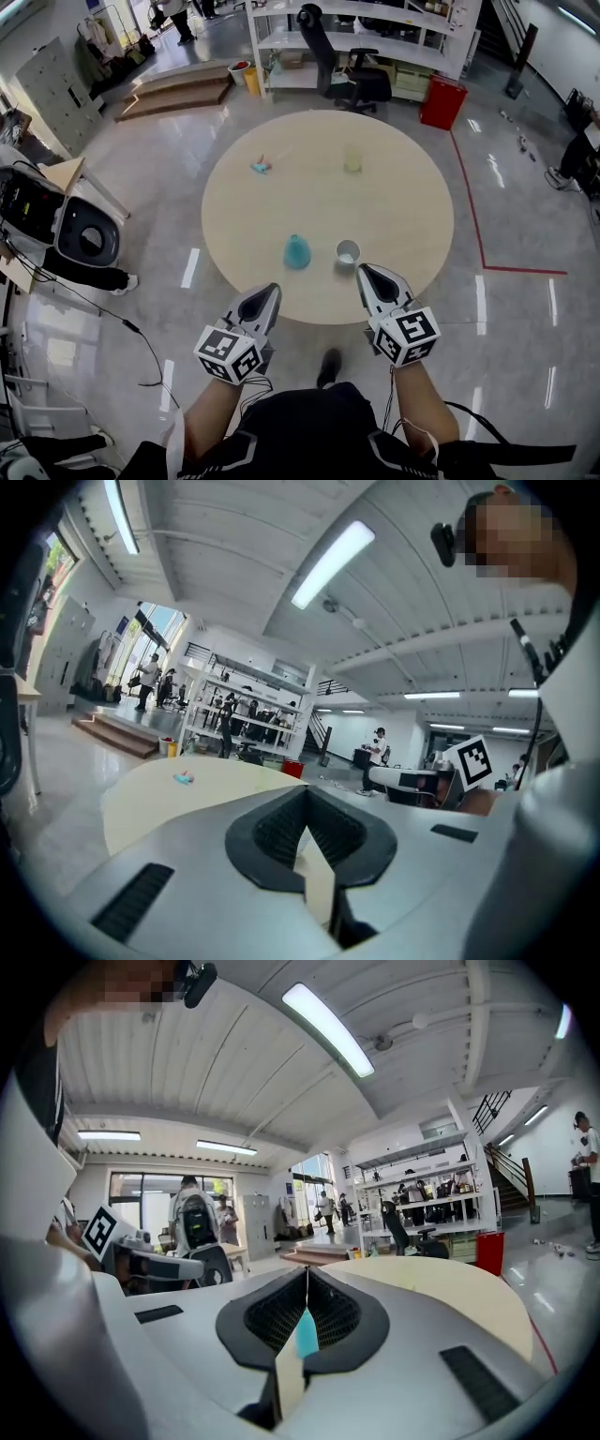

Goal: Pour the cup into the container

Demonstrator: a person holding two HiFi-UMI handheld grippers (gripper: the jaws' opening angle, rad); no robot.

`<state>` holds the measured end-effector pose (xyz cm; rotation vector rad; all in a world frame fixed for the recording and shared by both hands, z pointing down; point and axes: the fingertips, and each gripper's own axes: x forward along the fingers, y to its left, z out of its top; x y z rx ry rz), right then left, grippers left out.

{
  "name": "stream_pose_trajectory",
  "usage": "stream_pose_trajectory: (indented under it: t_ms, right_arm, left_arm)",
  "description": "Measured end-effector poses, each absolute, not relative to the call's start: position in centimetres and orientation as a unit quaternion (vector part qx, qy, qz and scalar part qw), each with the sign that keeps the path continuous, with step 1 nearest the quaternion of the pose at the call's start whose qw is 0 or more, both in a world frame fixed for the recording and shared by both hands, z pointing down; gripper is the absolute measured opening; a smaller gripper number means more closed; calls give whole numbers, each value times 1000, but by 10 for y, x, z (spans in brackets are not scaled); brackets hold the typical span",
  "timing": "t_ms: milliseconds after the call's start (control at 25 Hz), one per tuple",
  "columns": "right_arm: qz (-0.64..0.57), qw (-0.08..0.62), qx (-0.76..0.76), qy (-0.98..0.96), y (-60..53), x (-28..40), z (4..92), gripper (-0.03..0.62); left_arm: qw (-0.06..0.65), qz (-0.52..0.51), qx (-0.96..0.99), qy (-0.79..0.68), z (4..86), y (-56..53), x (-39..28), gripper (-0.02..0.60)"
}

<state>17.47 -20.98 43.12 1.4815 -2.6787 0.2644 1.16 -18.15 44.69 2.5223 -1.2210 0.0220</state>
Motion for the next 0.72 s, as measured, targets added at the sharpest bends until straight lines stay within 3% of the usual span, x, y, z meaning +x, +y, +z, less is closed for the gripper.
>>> stream_pose_trajectory:
  t_ms: [720]
  right_arm:
    - [79, 65, 530, -842, 48, 87, 396, 8]
  left_arm:
    - [196, -12, 915, -352, 433, 54, -69, 0]
